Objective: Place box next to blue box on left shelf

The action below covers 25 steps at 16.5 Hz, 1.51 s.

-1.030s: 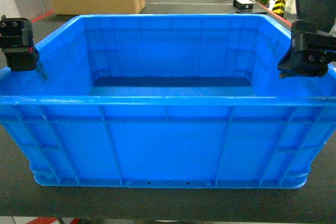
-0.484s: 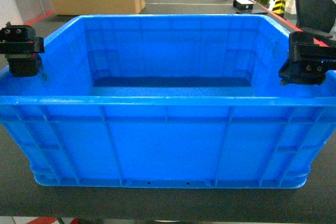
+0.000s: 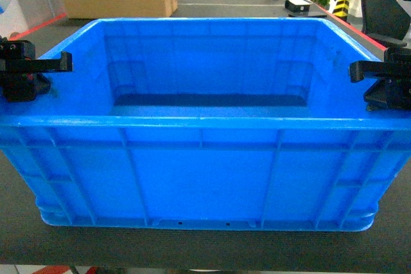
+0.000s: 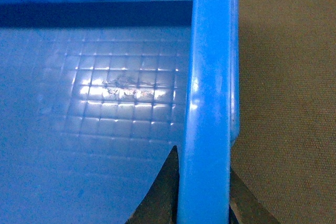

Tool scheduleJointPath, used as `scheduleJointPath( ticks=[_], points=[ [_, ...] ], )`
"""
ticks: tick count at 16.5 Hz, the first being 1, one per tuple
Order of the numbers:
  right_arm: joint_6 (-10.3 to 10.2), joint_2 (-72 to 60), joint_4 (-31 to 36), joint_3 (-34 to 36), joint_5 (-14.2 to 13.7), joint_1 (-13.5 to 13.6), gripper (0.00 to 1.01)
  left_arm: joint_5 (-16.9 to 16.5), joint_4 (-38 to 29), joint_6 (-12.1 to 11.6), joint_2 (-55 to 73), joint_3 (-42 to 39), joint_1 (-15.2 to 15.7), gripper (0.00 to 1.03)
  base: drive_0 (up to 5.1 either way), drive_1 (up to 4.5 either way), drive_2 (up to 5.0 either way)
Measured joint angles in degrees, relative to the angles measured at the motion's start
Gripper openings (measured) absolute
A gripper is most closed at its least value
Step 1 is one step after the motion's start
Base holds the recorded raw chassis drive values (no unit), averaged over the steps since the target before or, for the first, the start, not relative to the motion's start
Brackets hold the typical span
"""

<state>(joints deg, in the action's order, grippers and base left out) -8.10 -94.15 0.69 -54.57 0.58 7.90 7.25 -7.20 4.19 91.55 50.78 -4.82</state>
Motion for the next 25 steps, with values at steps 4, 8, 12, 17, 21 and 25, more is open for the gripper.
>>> scheduleJointPath(
  ticks=[4,8,12,17,21,25],
  points=[
    [-1.14,1.64,2.84,1.97,-0.48,0.42,0.09,0.24,-4.94,0.04,-0.90,-2.23,-0.15,0.14,0.0,0.00,0.0],
    [-1.31,9.14,6.91,6.21,-1.42,0.79,0.09,1.73,-9.57,-1.22,-8.76,-7.19,-1.09,0.14,0.0,0.00,0.0],
    [-1.03,20.85,9.66,12.28,-1.79,0.79,0.09,2.71,-14.08,-1.64,-20.81,-13.57,-2.01,0.14,0.0,0.00,0.0],
    [0.76,32.20,10.54,19.45,-4.02,1.51,0.09,4.15,-13.35,-1.01,-32.85,-20.94,-4.22,0.14,0.0,0.00,0.0],
    [1.99,34.29,10.73,20.37,-5.05,1.99,0.09,4.28,-13.33,-0.70,-34.49,-21.81,-4.59,0.14,0.0,0.00,0.0],
    [2.10,34.25,10.69,20.48,-5.05,1.99,0.09,4.26,-13.38,-0.55,-34.49,-22.03,-4.59,0.14,-0.1,-0.14,-0.1]
  ],
)
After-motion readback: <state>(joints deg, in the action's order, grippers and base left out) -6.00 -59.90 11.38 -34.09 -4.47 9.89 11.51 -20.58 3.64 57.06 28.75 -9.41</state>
